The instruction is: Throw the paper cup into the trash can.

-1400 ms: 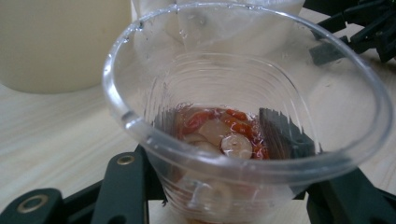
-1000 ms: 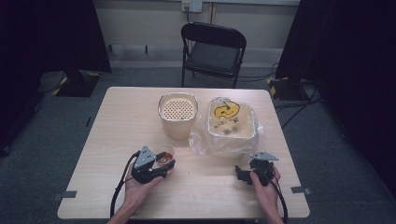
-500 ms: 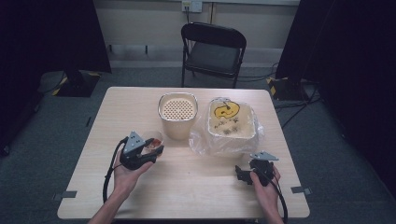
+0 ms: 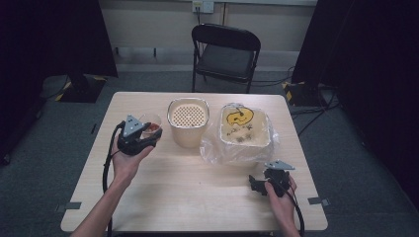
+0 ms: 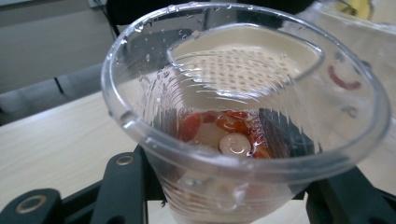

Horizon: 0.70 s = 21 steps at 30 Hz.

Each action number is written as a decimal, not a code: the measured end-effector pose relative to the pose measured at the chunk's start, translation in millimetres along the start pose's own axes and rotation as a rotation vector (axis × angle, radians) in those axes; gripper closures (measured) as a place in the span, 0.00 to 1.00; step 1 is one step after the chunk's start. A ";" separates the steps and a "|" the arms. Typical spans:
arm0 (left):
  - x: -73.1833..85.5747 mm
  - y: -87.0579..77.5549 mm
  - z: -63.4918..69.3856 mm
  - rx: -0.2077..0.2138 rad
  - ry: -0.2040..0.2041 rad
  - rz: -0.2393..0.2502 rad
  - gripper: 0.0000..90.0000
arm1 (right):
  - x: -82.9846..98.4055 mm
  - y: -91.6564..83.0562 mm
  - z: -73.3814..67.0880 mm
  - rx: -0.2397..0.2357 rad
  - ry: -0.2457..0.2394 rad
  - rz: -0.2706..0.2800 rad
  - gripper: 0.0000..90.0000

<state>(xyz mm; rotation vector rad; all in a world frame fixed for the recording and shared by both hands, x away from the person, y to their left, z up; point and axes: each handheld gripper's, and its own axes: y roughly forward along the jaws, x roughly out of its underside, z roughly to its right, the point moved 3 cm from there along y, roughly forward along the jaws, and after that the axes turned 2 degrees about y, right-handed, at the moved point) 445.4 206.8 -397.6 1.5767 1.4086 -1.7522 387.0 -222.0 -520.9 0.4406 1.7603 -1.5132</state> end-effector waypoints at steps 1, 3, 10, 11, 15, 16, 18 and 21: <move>0.0 0.0 0.0 0.000 0.000 0.000 0.55 | 0.0 0.0 0.1 0.000 -0.001 0.000 0.09; -10.5 7.3 -6.4 -0.021 0.028 -0.003 0.55 | 0.0 0.0 0.1 0.000 -0.001 0.000 0.09; -28.3 25.0 -22.7 -0.062 0.032 -0.028 0.55 | 0.0 0.0 0.1 0.000 -0.001 0.000 0.09; -30.4 27.6 -23.9 -0.076 0.049 -0.034 0.55 | 0.0 0.0 0.0 0.000 0.000 0.000 0.09; -37.4 34.6 -26.7 -0.103 0.094 -0.063 0.55 | 0.0 0.0 0.1 0.000 -0.001 0.000 0.09; -40.5 36.7 -27.1 -0.119 0.123 -0.084 0.55 | 0.0 0.0 0.1 0.000 -0.001 0.000 0.09; -47.1 41.4 -26.1 -0.146 0.188 -0.110 0.55 | 0.0 0.0 0.0 0.000 0.000 0.000 0.09; -52.2 48.5 -23.8 -0.163 0.235 -0.147 0.55 | 0.0 0.0 0.1 0.000 -0.001 0.000 0.09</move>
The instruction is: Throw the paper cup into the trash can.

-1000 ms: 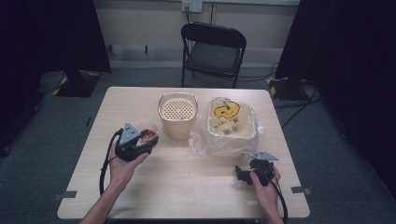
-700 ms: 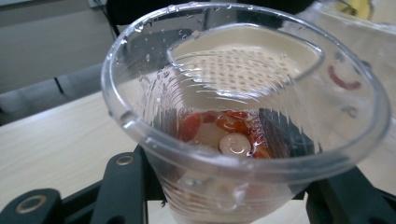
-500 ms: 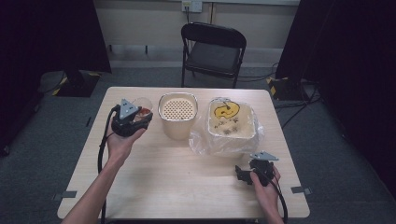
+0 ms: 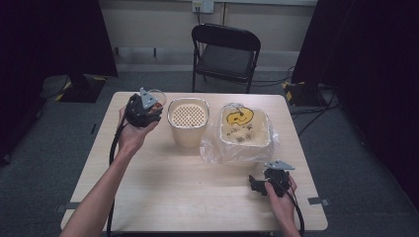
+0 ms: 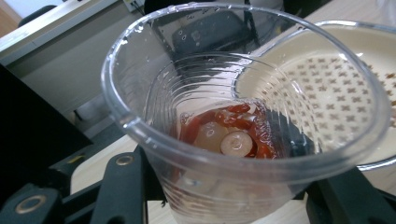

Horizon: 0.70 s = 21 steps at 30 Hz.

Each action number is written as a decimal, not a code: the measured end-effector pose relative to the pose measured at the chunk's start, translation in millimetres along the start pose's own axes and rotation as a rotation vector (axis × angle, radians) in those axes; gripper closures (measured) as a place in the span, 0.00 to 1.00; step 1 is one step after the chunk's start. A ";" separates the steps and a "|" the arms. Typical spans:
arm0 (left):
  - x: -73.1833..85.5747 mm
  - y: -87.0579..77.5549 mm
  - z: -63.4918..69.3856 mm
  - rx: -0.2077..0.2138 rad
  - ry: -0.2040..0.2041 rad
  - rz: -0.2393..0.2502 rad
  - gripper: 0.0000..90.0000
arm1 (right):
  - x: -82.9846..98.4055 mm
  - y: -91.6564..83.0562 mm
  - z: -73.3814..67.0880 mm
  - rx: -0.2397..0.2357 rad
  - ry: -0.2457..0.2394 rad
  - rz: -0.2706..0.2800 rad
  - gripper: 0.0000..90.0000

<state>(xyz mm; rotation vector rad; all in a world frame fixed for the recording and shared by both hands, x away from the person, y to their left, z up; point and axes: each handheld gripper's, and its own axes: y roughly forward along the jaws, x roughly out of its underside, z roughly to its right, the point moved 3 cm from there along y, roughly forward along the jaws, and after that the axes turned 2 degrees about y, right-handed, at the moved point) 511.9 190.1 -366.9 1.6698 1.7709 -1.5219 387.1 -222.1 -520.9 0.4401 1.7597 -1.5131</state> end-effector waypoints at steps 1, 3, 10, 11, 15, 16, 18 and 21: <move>-1.9 2.0 0.3 -0.008 0.015 -0.007 0.55 | 0.0 0.0 0.0 0.000 0.000 0.000 0.09; -5.4 5.2 0.3 -0.005 0.028 -0.017 0.55 | 0.0 -0.1 0.0 -0.002 -0.001 0.000 0.09; -17.0 13.5 5.2 -0.028 0.128 -0.060 0.55 | 0.0 0.0 0.0 0.000 0.000 0.000 0.09; -18.9 14.7 5.6 -0.025 0.141 -0.066 0.55 | 0.0 0.0 0.0 0.000 0.000 0.000 0.09; -28.3 18.8 9.2 -0.029 0.208 -0.088 0.55 | 0.0 0.0 0.0 0.000 0.000 0.000 0.09; -30.8 19.3 11.2 -0.034 0.231 -0.088 0.55 | 0.0 0.0 0.0 0.000 0.000 0.000 0.09; -35.2 20.1 14.3 -0.046 0.272 -0.088 0.55 | 0.0 0.0 0.0 0.000 0.000 0.000 0.09; -40.3 20.8 18.1 -0.063 0.351 -0.117 0.55 | 0.0 0.0 0.0 0.000 0.000 0.000 0.09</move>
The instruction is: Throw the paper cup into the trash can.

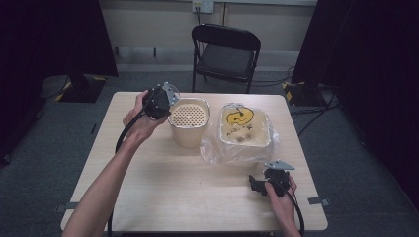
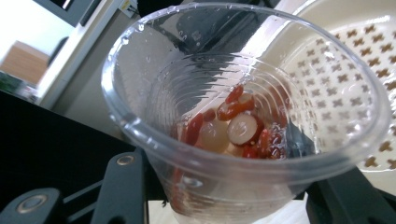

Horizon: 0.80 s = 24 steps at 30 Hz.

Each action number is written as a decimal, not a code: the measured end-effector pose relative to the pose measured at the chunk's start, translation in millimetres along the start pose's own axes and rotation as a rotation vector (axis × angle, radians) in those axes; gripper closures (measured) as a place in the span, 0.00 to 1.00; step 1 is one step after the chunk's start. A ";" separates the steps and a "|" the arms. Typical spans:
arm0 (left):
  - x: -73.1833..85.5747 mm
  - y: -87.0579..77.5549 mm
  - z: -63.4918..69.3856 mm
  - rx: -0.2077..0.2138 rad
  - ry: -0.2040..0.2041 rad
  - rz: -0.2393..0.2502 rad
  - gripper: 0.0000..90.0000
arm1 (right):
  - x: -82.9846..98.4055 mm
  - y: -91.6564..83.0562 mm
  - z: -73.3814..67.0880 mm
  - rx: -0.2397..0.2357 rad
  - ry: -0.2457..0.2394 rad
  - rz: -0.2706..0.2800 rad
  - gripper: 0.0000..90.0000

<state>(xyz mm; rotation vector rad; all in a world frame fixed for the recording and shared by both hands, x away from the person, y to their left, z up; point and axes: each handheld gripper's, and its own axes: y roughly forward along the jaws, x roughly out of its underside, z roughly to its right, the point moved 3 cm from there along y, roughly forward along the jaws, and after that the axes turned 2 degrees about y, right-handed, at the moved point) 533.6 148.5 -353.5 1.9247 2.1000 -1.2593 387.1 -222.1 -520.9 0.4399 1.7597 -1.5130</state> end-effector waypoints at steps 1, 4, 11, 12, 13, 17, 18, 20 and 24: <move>-1.8 -0.4 0.1 -0.001 0.006 -0.003 0.55 | 0.0 0.0 0.0 0.000 0.000 0.000 0.09; -6.5 -0.1 3.0 -0.027 0.047 -0.009 0.55 | 0.0 0.0 0.0 0.000 0.000 0.000 0.09; -17.2 0.7 5.3 -0.080 0.171 -0.046 0.55 | 0.0 0.0 0.0 0.000 0.000 0.000 0.09; -17.8 1.2 5.4 -0.103 0.187 -0.058 0.55 | 0.0 0.0 0.0 0.000 0.000 0.000 0.09; -17.8 3.3 6.0 -0.110 0.189 -0.059 0.55 | 0.0 0.0 0.0 0.000 0.000 0.000 0.09; -18.0 6.8 8.2 -0.108 0.226 -0.083 0.55 | 0.0 0.0 0.0 0.000 0.000 0.000 0.09; -18.7 8.5 11.2 -0.117 0.272 -0.094 0.55 | 0.0 0.0 0.0 0.000 0.000 0.000 0.09; -21.1 8.9 12.3 -0.124 0.284 -0.102 0.55 | 0.0 0.0 -0.1 -0.001 0.000 0.000 0.09; -27.0 9.3 13.6 -0.152 0.350 -0.109 0.56 | 0.0 0.0 -0.1 -0.001 0.001 0.000 0.09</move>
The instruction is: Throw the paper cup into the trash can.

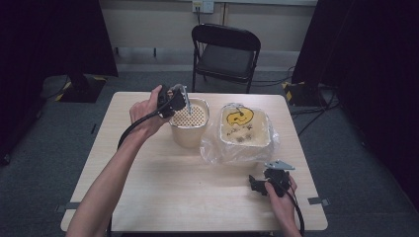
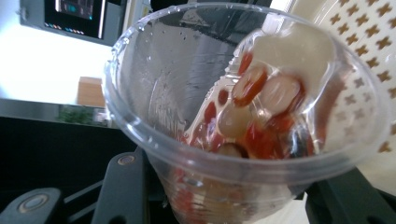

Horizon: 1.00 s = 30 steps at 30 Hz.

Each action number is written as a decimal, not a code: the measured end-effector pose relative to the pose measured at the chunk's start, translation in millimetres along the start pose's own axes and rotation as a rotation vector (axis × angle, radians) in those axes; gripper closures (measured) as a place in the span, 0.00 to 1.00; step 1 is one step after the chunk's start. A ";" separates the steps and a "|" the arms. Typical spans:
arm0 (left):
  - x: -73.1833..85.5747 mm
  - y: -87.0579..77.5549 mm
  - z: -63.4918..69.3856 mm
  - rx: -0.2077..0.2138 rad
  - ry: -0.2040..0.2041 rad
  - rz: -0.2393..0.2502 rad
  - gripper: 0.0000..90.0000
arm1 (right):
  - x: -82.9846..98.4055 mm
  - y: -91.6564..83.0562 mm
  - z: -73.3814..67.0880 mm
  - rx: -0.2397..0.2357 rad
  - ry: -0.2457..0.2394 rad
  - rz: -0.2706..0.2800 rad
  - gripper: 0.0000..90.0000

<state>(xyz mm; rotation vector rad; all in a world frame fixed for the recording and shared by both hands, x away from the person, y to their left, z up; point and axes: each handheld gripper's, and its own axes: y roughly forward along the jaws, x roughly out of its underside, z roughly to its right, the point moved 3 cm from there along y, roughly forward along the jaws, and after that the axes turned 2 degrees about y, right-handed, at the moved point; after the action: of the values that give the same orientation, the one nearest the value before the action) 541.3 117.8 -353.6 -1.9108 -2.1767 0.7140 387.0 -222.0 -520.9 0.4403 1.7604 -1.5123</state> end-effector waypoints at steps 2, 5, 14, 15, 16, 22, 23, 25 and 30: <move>-2.6 -0.5 1.2 -0.026 0.067 -0.012 0.56 | 0.0 0.1 0.1 0.002 -0.001 0.000 0.09; -5.0 -1.8 1.2 -0.039 0.102 -0.026 0.56 | 0.0 0.1 0.1 0.002 -0.001 0.000 0.09; -13.0 0.5 3.1 -0.074 0.223 -0.051 0.57 | 0.0 0.1 0.0 0.001 0.000 0.000 0.09; -13.1 0.7 3.3 -0.096 0.243 -0.056 0.57 | 0.0 0.1 0.0 0.001 0.000 0.000 0.09; -13.2 0.7 3.2 -0.107 0.250 -0.059 0.57 | 0.0 0.1 0.0 0.001 0.000 0.000 0.09; -16.0 -2.7 1.8 -0.173 0.361 -0.081 0.57 | 0.0 0.2 0.1 0.002 -0.001 0.000 0.09; -16.0 -2.7 1.8 -0.173 0.361 -0.081 0.57 | 0.0 0.2 0.1 0.002 -0.001 0.000 0.09; -17.2 -2.6 2.8 -0.162 0.388 -0.090 0.57 | 0.0 0.2 0.1 0.002 -0.001 0.000 0.09; -20.0 -2.5 7.9 -0.232 0.504 -0.106 0.57 | 0.0 0.2 0.1 0.002 -0.001 0.000 0.09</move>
<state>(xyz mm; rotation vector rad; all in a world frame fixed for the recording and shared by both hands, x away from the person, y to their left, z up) 539.2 96.3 -355.6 -1.8028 -2.0707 -0.0476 387.2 -222.0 -521.0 0.4402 1.7583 -1.5135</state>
